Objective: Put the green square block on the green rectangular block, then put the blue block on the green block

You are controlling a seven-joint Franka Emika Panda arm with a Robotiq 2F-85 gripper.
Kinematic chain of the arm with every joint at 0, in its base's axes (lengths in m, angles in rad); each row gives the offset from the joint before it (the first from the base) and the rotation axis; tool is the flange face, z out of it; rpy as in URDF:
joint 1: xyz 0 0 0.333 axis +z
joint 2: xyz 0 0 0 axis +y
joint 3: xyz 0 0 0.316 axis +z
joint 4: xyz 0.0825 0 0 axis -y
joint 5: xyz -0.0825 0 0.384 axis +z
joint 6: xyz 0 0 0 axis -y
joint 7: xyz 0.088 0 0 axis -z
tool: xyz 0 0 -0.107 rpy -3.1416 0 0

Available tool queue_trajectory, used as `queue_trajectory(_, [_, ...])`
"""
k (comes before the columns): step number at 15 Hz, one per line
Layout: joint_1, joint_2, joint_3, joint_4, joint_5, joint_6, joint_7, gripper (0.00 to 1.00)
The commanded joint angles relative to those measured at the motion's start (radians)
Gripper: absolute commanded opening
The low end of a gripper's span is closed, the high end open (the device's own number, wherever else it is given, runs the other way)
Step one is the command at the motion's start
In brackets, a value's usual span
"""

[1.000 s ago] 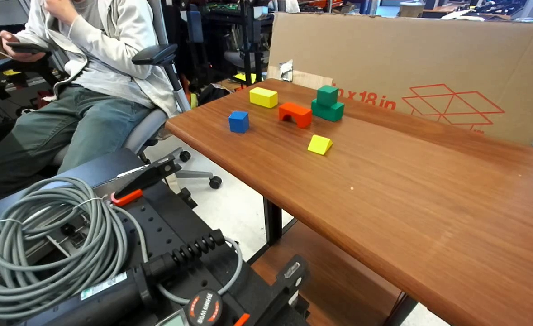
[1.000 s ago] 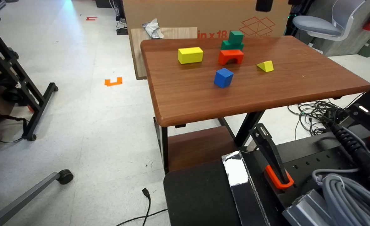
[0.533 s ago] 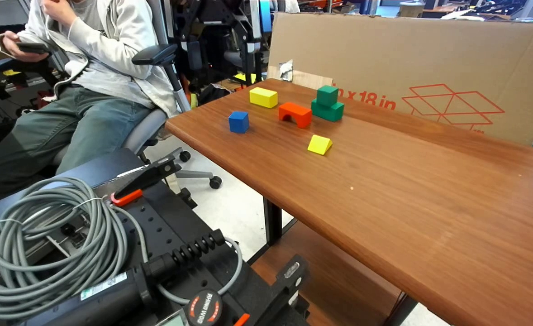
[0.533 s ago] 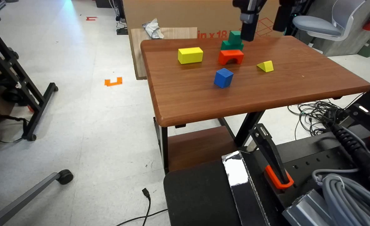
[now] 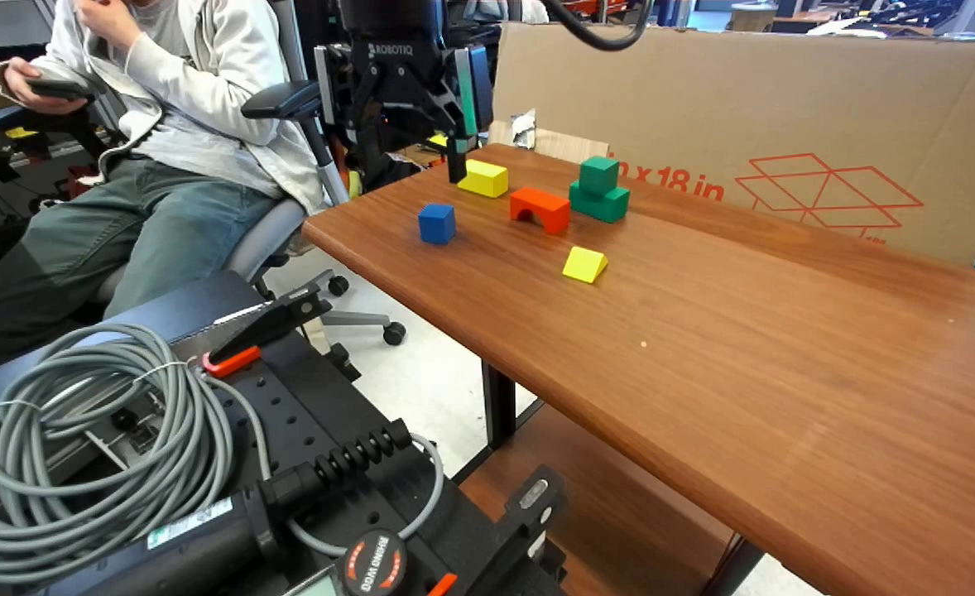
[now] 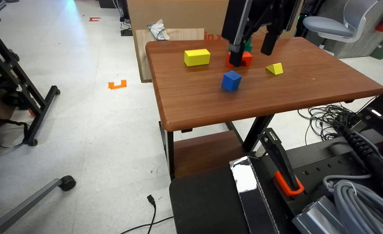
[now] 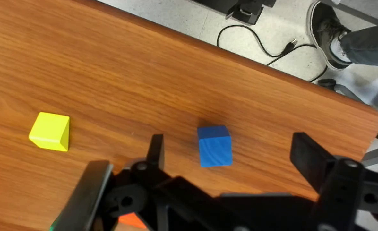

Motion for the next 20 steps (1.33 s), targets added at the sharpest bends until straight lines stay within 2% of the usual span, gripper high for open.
queue_trajectory(1, [0.012,0.035,-0.02,-0.013,-0.047,0.066,0.023,1.0])
queue_trajectory(7, [0.026,0.093,-0.044,0.0,-0.122,0.112,0.04,1.0])
queue_trajectory(11, [0.022,0.109,-0.038,-0.007,-0.109,0.168,0.033,1.0])
queue_trajectory(16, [0.042,0.124,-0.069,-0.035,-0.124,0.292,0.07,1.0])
queue_trajectory(20, [0.053,0.143,-0.082,-0.04,-0.11,0.316,0.067,1.0])
